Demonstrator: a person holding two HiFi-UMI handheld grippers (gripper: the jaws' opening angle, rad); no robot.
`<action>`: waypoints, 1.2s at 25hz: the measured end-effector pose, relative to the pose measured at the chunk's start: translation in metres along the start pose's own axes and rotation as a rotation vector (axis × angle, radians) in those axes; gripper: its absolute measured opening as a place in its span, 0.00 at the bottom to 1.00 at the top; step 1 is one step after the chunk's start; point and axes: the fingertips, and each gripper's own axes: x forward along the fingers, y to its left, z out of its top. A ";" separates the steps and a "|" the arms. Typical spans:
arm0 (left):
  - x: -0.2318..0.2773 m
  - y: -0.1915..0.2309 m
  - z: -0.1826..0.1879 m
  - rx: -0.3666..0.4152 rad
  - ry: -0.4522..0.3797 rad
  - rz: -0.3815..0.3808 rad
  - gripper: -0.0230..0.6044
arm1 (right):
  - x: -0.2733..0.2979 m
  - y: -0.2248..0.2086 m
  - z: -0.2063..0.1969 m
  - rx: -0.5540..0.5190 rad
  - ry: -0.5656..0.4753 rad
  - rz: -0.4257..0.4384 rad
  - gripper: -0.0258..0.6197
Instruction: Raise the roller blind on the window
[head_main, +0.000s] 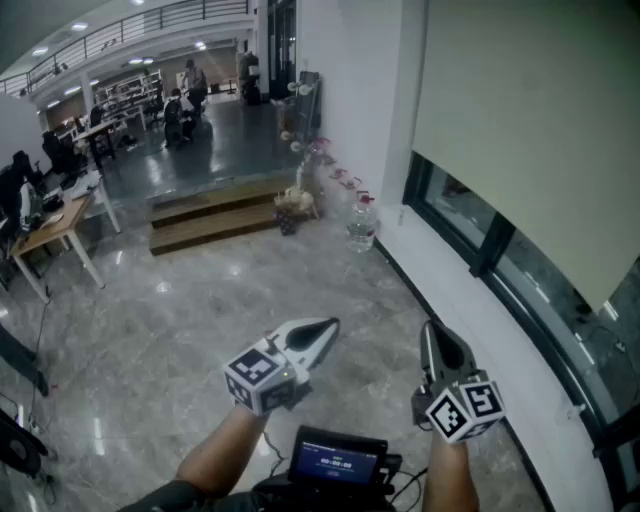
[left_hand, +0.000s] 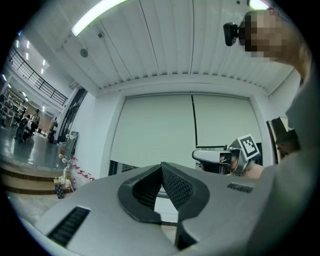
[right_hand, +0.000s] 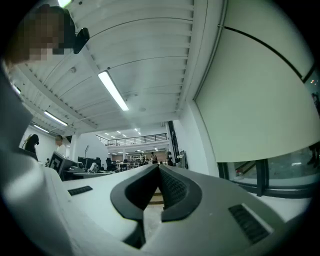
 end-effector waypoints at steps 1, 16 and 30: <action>0.000 0.001 0.001 -0.002 0.000 -0.001 0.02 | 0.001 0.001 0.001 0.000 -0.001 -0.002 0.04; -0.009 0.020 0.009 -0.044 -0.027 -0.052 0.02 | 0.014 0.013 0.002 0.006 -0.012 -0.052 0.04; -0.016 0.037 -0.002 -0.001 0.002 -0.073 0.02 | 0.026 0.035 -0.002 -0.008 -0.023 -0.065 0.05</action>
